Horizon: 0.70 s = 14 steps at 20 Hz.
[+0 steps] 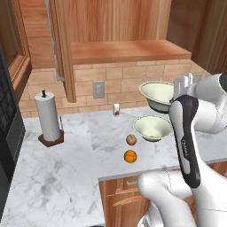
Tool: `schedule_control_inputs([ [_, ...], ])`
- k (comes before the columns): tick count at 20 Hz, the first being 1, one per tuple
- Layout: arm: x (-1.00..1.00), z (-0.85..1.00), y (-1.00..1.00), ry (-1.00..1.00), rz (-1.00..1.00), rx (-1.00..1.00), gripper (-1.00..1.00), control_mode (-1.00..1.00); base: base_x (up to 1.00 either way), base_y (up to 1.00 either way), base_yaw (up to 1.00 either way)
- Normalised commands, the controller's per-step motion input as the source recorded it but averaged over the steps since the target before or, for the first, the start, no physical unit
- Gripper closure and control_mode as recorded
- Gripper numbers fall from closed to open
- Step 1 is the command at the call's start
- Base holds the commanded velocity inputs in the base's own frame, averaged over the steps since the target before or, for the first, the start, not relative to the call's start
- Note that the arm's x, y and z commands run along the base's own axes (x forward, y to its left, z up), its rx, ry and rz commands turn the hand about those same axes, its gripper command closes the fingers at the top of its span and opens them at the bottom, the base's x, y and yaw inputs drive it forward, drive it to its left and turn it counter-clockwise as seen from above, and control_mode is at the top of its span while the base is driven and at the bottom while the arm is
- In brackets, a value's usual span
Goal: Pick both bowls and place them on the counter. Then place the peach in one bowl and place the orange in the other bowl.
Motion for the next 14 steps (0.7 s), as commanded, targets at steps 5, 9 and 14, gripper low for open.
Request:
schedule_control_inputs([
  [5, 0.00, -0.57, 0.00, 0.06, -0.26, -0.08, 1.00, -1.00, 0.00, 0.00, 0.00],
  [9, -0.02, -0.43, -0.03, 0.04, -0.41, -0.13, 1.00, -1.00, 0.00, 0.00, 0.00],
  [14, -0.05, -0.37, -0.12, 0.03, -0.40, -0.09, 1.00, -1.00, 0.00, 0.00, 0.00],
])
